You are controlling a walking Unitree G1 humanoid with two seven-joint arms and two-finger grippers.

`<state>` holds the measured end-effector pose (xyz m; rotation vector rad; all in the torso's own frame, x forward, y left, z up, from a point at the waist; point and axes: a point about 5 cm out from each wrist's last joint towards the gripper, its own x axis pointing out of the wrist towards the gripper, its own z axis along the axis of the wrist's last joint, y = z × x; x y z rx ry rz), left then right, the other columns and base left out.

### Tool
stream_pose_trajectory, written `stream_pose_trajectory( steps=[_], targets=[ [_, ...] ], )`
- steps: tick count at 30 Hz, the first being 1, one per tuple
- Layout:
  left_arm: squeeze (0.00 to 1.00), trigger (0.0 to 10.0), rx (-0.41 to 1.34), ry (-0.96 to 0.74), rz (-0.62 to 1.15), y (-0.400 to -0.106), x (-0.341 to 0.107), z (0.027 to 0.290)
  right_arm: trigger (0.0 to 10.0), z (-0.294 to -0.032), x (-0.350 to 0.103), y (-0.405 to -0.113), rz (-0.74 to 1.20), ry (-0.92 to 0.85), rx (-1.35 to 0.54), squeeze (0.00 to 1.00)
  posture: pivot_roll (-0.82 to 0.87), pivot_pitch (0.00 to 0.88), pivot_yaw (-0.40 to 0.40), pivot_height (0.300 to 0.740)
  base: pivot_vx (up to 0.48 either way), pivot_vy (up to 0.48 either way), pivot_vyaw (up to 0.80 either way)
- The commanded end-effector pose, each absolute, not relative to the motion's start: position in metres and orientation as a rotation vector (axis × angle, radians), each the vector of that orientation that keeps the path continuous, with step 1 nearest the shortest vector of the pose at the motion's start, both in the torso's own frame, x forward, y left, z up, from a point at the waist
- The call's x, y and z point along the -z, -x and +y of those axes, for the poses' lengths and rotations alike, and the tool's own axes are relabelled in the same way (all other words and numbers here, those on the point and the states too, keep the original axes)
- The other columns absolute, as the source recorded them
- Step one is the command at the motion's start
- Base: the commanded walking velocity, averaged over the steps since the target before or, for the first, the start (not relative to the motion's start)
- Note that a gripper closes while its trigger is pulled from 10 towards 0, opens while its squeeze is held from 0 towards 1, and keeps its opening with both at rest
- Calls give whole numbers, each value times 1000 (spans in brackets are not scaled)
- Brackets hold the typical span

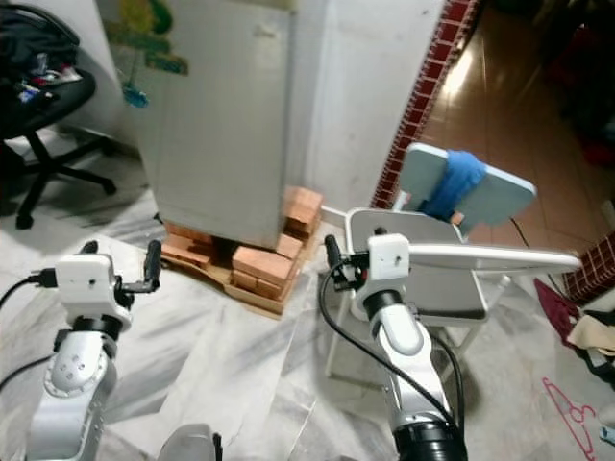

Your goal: Restocking fridge

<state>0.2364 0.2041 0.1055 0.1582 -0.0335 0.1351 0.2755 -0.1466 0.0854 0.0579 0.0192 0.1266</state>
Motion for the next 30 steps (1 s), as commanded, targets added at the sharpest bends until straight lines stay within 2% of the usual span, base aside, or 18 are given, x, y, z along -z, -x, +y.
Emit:
stream_pose_trajectory(
  steps=[1, 7, 13, 30],
  targets=[
    [0, 10000, -106, -147, -39, -240, -108, 195, 10000, -164, -83, -274, 28, -51, -63, 0, 93, 25, -73, 740, 0, 480, 0],
    [0, 10000, -95, -167, -34, -239, -108, 196, 10000, -166, -84, -274, 27, -48, -56, 0, 103, 29, -82, 740, 0, 480, 0],
    [0, 10000, -180, -155, -19, -240, -110, 221, 10000, -160, -82, -280, 33, -43, -69, 0, 123, 18, -90, 740, 0, 480, -800],
    [0, 10000, -158, -137, -24, -242, -108, 215, 10000, -157, -86, -286, 10, -26, -87, 0, 140, 13, -94, 740, 0, 480, -800]
  ],
)
